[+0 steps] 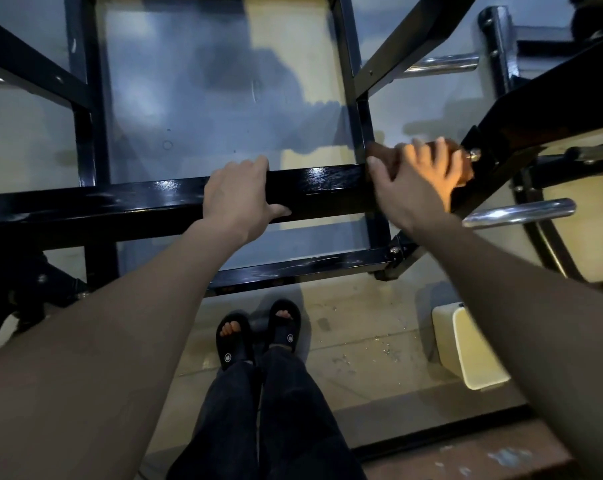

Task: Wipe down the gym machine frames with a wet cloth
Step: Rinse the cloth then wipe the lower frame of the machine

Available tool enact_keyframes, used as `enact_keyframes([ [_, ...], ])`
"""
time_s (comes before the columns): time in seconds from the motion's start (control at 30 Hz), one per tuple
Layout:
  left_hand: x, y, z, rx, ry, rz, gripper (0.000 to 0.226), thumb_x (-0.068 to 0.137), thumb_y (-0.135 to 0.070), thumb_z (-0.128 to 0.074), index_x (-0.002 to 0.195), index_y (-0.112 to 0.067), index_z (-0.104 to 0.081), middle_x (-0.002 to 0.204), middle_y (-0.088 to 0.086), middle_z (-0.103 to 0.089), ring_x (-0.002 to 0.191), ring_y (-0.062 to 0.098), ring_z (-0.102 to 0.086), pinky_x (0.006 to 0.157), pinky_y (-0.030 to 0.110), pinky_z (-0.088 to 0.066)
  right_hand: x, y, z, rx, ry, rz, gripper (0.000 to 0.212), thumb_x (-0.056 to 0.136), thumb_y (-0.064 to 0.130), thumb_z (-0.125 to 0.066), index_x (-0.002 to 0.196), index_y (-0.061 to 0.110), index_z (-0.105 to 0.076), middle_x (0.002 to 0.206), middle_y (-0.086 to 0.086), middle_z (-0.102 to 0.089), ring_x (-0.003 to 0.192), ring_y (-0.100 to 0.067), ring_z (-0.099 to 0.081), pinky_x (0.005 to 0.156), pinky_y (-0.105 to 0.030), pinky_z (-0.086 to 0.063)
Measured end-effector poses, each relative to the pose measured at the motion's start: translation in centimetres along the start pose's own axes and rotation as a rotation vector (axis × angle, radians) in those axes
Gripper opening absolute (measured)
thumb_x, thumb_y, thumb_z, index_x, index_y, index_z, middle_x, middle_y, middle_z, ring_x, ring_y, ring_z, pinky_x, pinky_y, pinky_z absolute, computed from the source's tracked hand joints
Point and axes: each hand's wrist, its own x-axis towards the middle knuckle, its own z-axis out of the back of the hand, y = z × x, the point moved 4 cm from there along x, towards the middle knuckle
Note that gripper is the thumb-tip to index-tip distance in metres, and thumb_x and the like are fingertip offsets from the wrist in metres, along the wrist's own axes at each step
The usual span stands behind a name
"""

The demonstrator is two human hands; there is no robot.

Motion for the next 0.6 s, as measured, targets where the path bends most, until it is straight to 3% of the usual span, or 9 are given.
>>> enact_keyframes([
  [0.1, 0.0, -0.1, 0.1, 0.017, -0.009, 0.007, 0.053, 0.080, -0.054, -0.080, 0.106, -0.016, -0.055, 0.100, 0.009, -0.065, 0.095, 0.035, -0.057, 0.071, 0.038, -0.035, -2.6, 7.7, -1.5, 0.032, -0.018, 0.120, 0.074, 0.097, 0.073, -0.017, 0.153, 0.032, -0.044, 0.166, -0.003, -0.033, 0.157, -0.035, -0.011, 0.125, -0.060, 0.003],
  [0.2, 0.0, 0.2, 0.0, 0.021, -0.041, -0.010, 0.029, 0.088, -0.030, -0.069, 0.104, -0.014, -0.053, 0.101, 0.011, -0.066, 0.092, 0.037, -0.058, 0.068, 0.040, -0.039, -4.9, 13.0, -2.4, 0.042, -0.012, 0.242, 0.069, 0.100, 0.069, -0.017, 0.158, 0.036, -0.035, 0.167, -0.001, -0.031, 0.158, -0.033, -0.010, 0.125, -0.054, 0.004],
  [0.33, 0.2, 0.4, -0.1, -0.011, -0.028, -0.010, 0.052, 0.080, -0.055, -0.079, 0.105, -0.016, -0.055, 0.098, 0.007, -0.066, 0.093, 0.035, -0.059, 0.068, 0.040, -0.041, -3.7, 7.0, -1.7, -0.001, -0.046, 0.365, 0.068, 0.104, 0.067, -0.016, 0.160, 0.033, -0.034, 0.167, -0.002, -0.033, 0.156, -0.025, -0.020, 0.128, -0.049, -0.007],
  [0.47, 0.1, 0.2, -0.5, 0.003, -0.002, -0.010, 0.059, 0.078, -0.062, -0.079, 0.107, -0.017, -0.054, 0.100, 0.006, -0.064, 0.094, 0.033, -0.057, 0.071, 0.039, -0.039, -0.7, -4.3, -0.2, 0.001, -0.039, 0.123, 0.070, 0.105, 0.069, -0.011, 0.162, 0.032, -0.026, 0.172, -0.002, -0.019, 0.159, -0.022, -0.009, 0.129, -0.046, -0.002],
  [0.6, 0.0, 0.1, -0.4, 0.042, 0.005, -0.019, 0.059, 0.080, -0.063, -0.075, 0.108, -0.017, -0.052, 0.101, 0.006, -0.064, 0.095, 0.032, -0.057, 0.072, 0.039, -0.037, -1.6, -3.6, -0.6, 0.068, -0.107, 0.000, 0.067, 0.107, 0.062, -0.014, 0.163, 0.028, -0.027, 0.173, -0.004, -0.017, 0.160, -0.025, -0.007, 0.129, -0.047, -0.001],
])
